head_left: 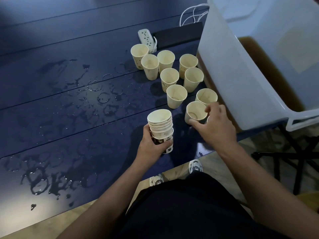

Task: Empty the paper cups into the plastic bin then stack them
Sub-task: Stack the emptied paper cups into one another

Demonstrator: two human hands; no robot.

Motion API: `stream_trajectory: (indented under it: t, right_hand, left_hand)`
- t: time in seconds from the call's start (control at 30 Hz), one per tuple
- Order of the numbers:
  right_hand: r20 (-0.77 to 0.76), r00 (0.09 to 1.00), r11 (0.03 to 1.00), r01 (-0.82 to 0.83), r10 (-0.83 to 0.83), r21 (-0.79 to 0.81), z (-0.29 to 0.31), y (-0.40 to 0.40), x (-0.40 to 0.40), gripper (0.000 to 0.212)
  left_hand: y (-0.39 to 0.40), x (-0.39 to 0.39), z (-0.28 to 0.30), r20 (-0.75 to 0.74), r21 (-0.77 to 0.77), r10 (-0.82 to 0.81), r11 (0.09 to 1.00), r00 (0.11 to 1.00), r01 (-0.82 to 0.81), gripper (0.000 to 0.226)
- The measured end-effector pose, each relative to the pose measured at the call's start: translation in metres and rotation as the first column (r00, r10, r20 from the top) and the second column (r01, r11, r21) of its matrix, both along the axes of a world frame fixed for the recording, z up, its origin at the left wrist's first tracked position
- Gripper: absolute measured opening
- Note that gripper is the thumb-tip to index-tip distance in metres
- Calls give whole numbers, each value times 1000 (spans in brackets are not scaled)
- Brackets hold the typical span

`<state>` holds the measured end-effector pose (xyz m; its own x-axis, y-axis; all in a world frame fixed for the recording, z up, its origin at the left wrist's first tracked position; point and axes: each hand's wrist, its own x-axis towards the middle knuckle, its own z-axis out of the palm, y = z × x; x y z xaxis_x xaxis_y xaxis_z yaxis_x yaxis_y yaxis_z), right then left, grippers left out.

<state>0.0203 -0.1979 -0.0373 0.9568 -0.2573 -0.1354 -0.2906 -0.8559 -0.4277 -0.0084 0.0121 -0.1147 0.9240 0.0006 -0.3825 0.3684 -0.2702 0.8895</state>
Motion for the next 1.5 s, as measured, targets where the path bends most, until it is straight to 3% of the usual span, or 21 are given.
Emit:
stream_trajectory:
  t: [0.07,0.17,0.3,0.53,0.67,0.83,0.9,1.07,1.37,1.5]
  right_hand:
    - [-190,982,988,-13,-17,-153,0,-9,4,54]
    - [-342,940,970,-67,-18,-235,-4,-16,7,35]
    - [-331,943,955,-111,14,-276,-1,-20,11,17]
    - [-365,927,988,-126,84,-94,36,-24,32,31]
    - [-276,941,980,-191,198,53,68,-18,38,30]
    - [149,961,932,-266,235,248,86,7,39,26]
    - [241,932,901,-332,270,278,82,23,37,24]
    - [228,851,823,-519,472,231,68,47,36,25]
    - [172,812,767,-583,558,267,30,67,31,19]
    - [218,808,750,-590,548,299,36,67,31,16]
  left_hand:
    - [-1,-1,-1,-4,-7,-20,1000,1000,20,75]
    - [-3,-1,-2,-13,-18,-50,999,999,50,78]
    - [-4,0,-2,-32,-13,-76,997,997,76,81]
    - [-1,-1,0,-58,-8,-103,995,993,103,79]
    - [2,-2,1,-72,3,-92,996,993,93,80]
    - [8,-4,0,-70,16,-63,998,996,64,78]
    - [9,-6,-1,-76,17,-59,998,995,60,78]
    - [12,-6,2,-72,16,-42,999,997,43,81]
    - [19,-12,1,-90,23,-17,1000,996,19,87]
    - [21,-8,4,-51,32,-16,999,999,18,83]
